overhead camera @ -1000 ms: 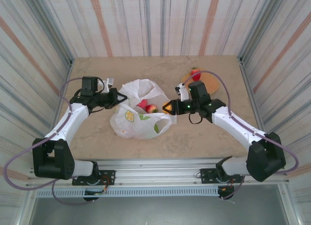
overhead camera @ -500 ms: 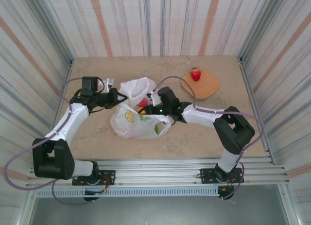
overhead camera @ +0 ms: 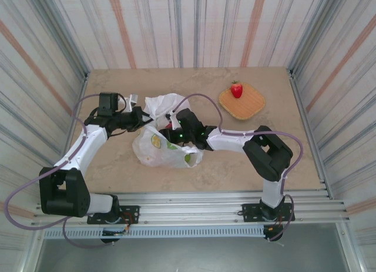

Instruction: Place the fruits into the plastic bag

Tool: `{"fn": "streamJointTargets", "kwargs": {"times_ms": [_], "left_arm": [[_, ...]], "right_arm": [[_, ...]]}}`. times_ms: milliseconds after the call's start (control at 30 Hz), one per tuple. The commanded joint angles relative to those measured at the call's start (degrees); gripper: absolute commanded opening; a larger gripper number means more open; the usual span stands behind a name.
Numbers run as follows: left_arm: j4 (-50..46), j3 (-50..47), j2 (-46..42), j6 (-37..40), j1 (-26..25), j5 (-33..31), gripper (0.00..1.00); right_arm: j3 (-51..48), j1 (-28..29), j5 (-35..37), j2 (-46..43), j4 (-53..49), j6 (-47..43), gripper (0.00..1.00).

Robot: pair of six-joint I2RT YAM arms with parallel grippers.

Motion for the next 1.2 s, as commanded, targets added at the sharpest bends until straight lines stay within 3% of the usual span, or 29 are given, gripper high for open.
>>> {"fn": "streamJointTargets", "kwargs": {"times_ms": [0, 433, 833, 967, 1167], "left_arm": [[0.4, -0.5, -0.7, -0.2, 0.5, 1.3, 0.04], [0.3, -0.5, -0.6, -0.1, 0.6, 1.1, 0.04], [0.3, -0.5, -0.7, 0.0, 0.9, 0.9, 0.04], [0.3, -0.5, -0.4, 0.0, 0.9, 1.0, 0.04], [0.3, -0.4, -0.4, -0.1, 1.0, 1.0, 0.04]], "right_arm": [[-0.4, -0.7, -0.5, -2.5, -0.6, 0.2, 0.86], [-7.1, -3.9, -2.3, -12.7, -2.9, -0.9, 0.93], [-14.0, -8.7, 2.4, -28.5, -10.0, -5.5, 0.94], [-12.6, -11.6, 9.2, -32.7, -16.7, -9.3, 0.95], [-10.8, -22.7, 21.0, -34.7, -22.4, -15.5, 0.99]]}}
